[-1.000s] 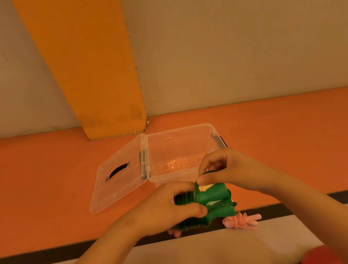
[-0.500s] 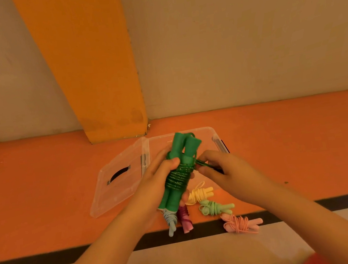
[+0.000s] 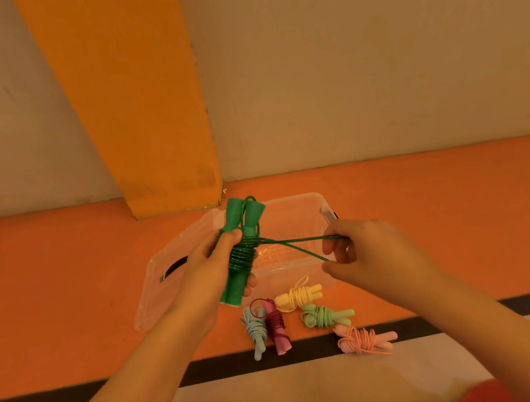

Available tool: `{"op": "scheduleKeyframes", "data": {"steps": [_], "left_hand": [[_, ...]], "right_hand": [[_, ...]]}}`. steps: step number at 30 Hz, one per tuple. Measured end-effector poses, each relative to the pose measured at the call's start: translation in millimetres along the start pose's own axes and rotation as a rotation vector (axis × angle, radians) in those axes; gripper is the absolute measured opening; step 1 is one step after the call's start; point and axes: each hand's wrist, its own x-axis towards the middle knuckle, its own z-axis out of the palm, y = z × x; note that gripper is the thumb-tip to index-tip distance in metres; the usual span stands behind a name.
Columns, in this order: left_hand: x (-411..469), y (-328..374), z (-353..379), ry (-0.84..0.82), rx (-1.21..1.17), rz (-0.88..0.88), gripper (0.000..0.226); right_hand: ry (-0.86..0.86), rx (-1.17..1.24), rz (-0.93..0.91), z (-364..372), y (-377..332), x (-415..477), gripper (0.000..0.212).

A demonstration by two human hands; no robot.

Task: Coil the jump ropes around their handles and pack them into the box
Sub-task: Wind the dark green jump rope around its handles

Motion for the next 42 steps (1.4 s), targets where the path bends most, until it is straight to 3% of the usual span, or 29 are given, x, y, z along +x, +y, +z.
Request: {"op": "scheduleKeyframes", "data": {"steps": [5, 9, 13, 15, 19, 25, 29, 34, 38, 42], "left_hand": [[6, -1, -4, 0.005, -0.053, -0.071, 0.017], [5, -9, 3, -0.027, 0.176, -0.012, 0.011], [-8, -19, 17, -0.267, 0.558, 0.065, 0.010], [-14, -23, 23, -0.416, 0.658, 0.083, 0.012], [-25, -20, 29, -0.659, 0.648, -0.041, 0.025], [-39, -12, 35, -0.884, 0.670, -0.128, 0.043], [-42, -11, 32, -0.954, 0.426, -0.195, 0.064], [-45, -6, 26, -0.937, 0.116, -0.229, 0.058], [-43, -4, 24, -0.837, 0.053, -0.187, 0.048], [-43, -8, 27, -0.769, 0.135, -0.166, 0.041]], "right_hand": [[-0.033, 0.678, 0.055, -23, -1, 1, 0.015], [-0.065, 1.013, -0.021, -23, -5, 2, 0.011], [-0.082, 1.057, -0.041, -16, -7, 8, 0.029], [-0.073, 1.065, -0.038, -13, -8, 10, 0.023], [-0.134, 1.068, 0.034, -2, -10, 10, 0.015], [-0.274, 0.941, 0.145, 18, -15, 14, 0.016], [-0.349, 0.983, 0.215, 21, -11, 19, 0.012], [-0.282, 1.148, 0.304, 26, -11, 25, 0.019], [-0.143, 1.253, 0.336, 32, -10, 24, 0.015], [-0.058, 1.252, 0.382, 35, -8, 24, 0.016]]}}
